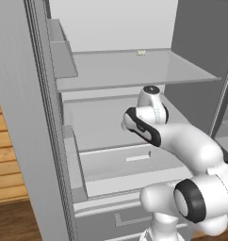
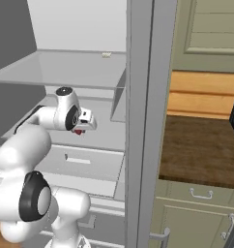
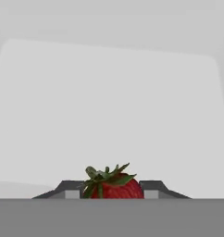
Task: Take the strawberry from the fridge and place it on top of the pancake, located on the dining counter.
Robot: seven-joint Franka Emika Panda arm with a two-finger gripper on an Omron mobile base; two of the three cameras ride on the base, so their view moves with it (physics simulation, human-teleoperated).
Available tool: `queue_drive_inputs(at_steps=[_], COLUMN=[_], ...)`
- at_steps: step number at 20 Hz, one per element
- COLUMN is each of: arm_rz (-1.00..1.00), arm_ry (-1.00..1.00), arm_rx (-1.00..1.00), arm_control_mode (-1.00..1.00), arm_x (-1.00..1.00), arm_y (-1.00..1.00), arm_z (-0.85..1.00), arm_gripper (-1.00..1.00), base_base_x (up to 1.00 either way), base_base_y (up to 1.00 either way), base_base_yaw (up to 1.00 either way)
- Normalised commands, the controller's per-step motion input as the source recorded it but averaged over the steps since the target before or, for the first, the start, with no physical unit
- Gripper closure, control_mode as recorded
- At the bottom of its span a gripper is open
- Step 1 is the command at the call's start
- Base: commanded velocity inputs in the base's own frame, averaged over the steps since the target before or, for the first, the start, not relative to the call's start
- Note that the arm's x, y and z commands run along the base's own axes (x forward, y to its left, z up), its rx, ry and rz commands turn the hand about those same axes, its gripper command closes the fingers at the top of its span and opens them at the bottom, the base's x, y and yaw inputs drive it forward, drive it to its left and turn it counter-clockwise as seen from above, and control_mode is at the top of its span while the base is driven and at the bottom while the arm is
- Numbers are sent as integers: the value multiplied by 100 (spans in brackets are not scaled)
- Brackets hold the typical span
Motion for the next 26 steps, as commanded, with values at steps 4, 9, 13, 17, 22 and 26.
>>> queue_drive_inputs(at_steps=[4, 9, 13, 17, 22, 26], arm_rz=[-8, -7, -5, -1, 0, -5], arm_ry=[-9, -4, 0, 7, 13, 11], arm_rx=[0, 0, 0, 0, 2, 1], arm_control_mode=[-100, -100, -100, -100, -100, -100], arm_x=[-42, -59, -72, -85, -98, -100], arm_y=[0, 0, -14, -32, -25, -1], arm_z=[1, 30, 53, 61, 65, 64], arm_gripper=[100, 100, 100, 100, 100, 100], base_base_x=[0, 0, 0, 0, 0, 0], base_base_y=[0, 0, 0, 0, 0, 0], base_base_yaw=[0, 0, 0, 0, 0, 0])
